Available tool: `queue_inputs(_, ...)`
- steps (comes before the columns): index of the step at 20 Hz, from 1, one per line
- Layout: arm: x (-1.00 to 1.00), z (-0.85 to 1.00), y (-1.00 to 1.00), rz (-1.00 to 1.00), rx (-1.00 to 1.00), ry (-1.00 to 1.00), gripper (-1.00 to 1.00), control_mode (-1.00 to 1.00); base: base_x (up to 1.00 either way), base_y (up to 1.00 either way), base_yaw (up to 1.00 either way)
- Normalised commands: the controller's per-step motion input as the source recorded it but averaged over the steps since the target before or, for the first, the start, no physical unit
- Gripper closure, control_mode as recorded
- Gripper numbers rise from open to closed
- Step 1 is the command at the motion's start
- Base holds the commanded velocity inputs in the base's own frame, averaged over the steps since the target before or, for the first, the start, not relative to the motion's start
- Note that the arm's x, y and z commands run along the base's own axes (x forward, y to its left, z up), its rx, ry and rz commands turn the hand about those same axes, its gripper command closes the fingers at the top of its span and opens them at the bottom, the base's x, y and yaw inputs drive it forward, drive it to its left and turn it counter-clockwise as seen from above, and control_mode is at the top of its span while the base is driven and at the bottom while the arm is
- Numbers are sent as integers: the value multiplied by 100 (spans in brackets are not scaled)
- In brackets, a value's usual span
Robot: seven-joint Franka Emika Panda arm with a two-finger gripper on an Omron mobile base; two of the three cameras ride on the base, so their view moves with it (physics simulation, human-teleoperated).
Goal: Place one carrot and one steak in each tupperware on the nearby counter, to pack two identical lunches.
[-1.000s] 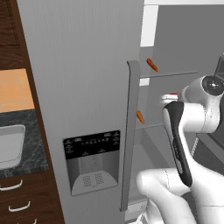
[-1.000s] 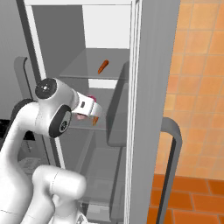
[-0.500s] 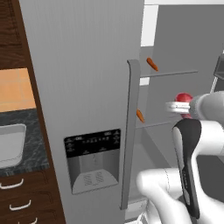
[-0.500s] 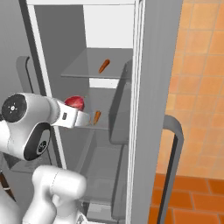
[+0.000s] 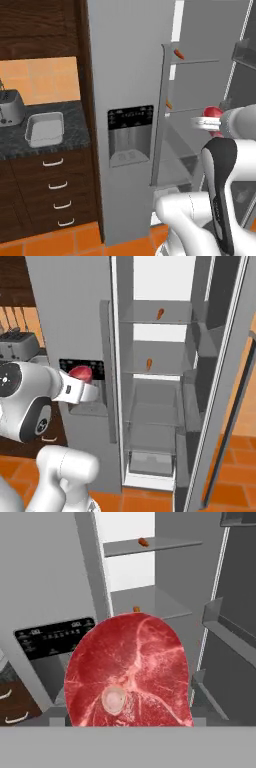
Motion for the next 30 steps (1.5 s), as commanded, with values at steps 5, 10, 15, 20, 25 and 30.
queue_inputs(5, 0, 0, 0, 0, 0, 0, 100, 100, -44, 100, 1)
queue_inputs(10, 0, 0, 0, 0, 0, 0, 100, 100, -2, 100, 1)
queue_inputs(15, 0, 0, 0, 0, 0, 0, 100, 100, 22, 100, 9)
queue_inputs(20, 0, 0, 0, 0, 0, 0, 100, 100, 66, 46, 7)
queue_inputs(25, 0, 0, 0, 0, 0, 0, 100, 100, 90, 12, 0)
queue_inputs(30, 0, 0, 0, 0, 0, 0, 100, 100, 70, 41, 2)
